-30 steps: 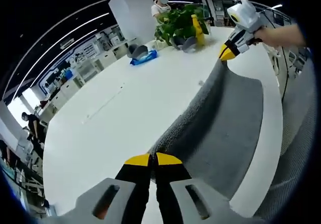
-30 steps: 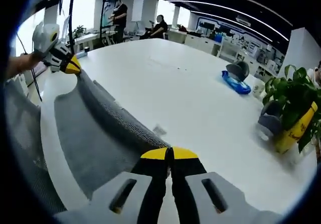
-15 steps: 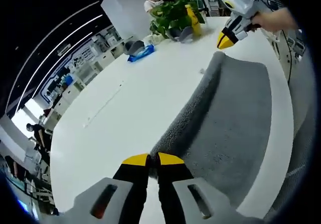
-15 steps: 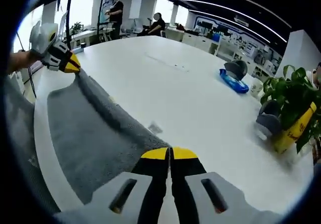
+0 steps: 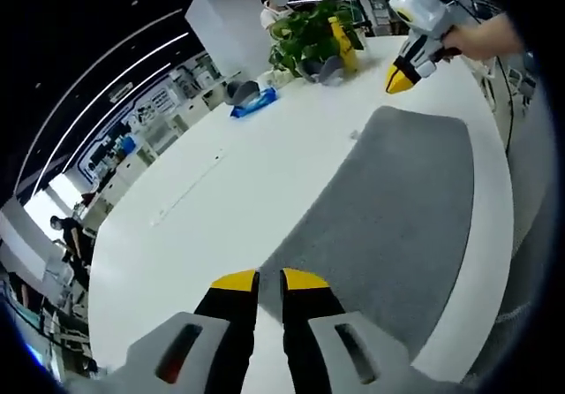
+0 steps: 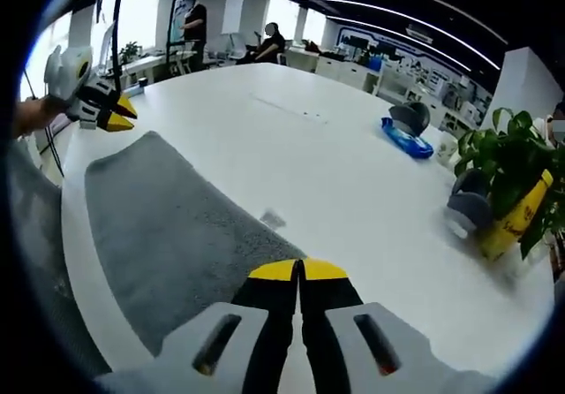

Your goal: Fold the towel on the table until its edges align and the towel forms a compact rectangular stack.

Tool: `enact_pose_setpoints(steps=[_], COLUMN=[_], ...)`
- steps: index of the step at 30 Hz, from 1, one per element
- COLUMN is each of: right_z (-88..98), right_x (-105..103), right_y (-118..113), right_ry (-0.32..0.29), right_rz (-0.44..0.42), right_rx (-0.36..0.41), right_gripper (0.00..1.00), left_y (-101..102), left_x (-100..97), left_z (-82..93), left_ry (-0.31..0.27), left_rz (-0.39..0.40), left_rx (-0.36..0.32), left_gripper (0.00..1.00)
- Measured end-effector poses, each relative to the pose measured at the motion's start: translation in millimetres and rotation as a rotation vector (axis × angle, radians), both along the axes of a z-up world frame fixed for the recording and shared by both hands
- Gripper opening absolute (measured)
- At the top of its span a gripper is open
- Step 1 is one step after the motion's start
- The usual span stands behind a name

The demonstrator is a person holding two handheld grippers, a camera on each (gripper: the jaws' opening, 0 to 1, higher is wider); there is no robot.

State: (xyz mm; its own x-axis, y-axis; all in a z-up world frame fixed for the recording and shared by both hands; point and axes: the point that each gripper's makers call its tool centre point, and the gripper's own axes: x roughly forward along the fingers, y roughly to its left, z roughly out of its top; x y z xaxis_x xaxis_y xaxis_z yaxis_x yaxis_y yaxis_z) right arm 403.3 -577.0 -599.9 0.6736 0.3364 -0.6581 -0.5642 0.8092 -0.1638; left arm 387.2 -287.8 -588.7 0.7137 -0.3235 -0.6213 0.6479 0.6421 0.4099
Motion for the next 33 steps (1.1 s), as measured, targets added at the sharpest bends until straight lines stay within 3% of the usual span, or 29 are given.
enact_pose_setpoints(steps=[2,8,9,11,12,13,14,15,19,21,24,26,28,31,33], right_z=[-1.3,-3.0,-3.3,-4.7,-6.6,-7.9,-9.7,-10.8,-19.4,-21.6,-19.1,-18.4,-19.8,-24.9,-29.4], right_x=[-2,-8,-10,-14,-18,-20,-24,-27,-39,-43,-51,-53,-53,-54,-55], right_y=[3,13,17,23,30,33,39,43,60,67,84,86,85,80,73], right_ry=[0.004,0.023,0.033,0.048,0.061,0.066,0.076,0.081,0.121,0.144,0.222,0.242,0.241,0.255,0.28], right_rz=[0.004,0.024,0.025,0.032,0.038,0.044,0.055,0.063,0.133,0.146,0.124,0.114,0.121,0.152,0.162], right_rx=[0.003,0.021,0.041,0.064,0.076,0.079,0.082,0.083,0.064,0.077,0.21,0.238,0.214,0.15,0.087], right_gripper=[0.0,0.0,0.0,0.0,0.0,0.0,0.0,0.0,0.0,0.0,0.0,0.0,0.0,0.0,0.0], left_y=[-19,-53,-64,-85,-93,-100,-108,-113,-133,-139,-147,-153,-155,-154,-155], left_x=[-13.0,-34.1,-36.2,-45.3,-49.8,-53.9,-59.2,-59.3,-77.0,-83.3,-89.9,-91.4,-92.1,-91.5,-93.6], left_z=[-4.9,-11.5,-8.9,-6.4,-7.6,-9.2,-12.7,-13.4,-26.4,-29.3,-29.3,-26.7,-24.7,-29.4,-32.8], left_ry=[0.049,0.073,0.068,0.113,0.146,0.173,0.196,0.183,0.257,0.262,0.277,0.295,0.296,0.255,0.263], left_rz=[-0.027,-0.069,-0.056,-0.025,-0.019,-0.036,-0.084,-0.104,-0.144,-0.174,-0.178,-0.154,-0.152,-0.192,-0.202], left_rx=[-0.065,-0.125,-0.193,-0.354,-0.408,-0.42,-0.382,-0.368,-0.373,-0.356,-0.374,-0.423,-0.44,-0.346,-0.337], left_gripper=[0.1,0.09,0.09,0.09,0.08,0.06,0.03,0.01,0.01,0.01,0.01,0.01,0.01,0.01,0.01])
